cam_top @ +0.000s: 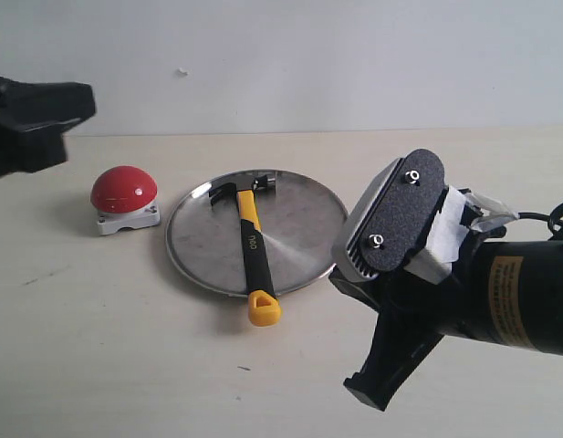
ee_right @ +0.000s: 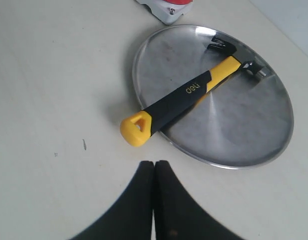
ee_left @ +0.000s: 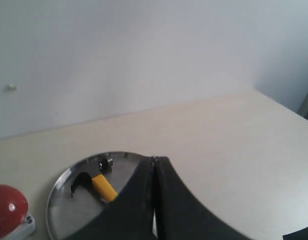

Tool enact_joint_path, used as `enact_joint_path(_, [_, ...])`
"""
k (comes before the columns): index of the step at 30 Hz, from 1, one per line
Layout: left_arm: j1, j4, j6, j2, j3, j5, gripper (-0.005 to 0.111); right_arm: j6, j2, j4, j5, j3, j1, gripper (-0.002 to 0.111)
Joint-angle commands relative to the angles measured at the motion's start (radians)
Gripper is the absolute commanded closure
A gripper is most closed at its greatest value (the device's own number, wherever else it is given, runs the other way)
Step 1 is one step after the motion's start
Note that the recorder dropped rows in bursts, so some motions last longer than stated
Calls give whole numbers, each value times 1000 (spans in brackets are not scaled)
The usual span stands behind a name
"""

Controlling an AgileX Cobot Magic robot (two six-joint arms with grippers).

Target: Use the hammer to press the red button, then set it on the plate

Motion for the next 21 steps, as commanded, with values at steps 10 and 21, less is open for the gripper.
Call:
enact_joint_path(10, [2,46,7,-444,208,25,107,-4,0,-4,-27,1,-6,108])
enact_joint_path(21, [256,96,-48,-730,382,-109,107,-4,0,-4,-36,1,-6,108])
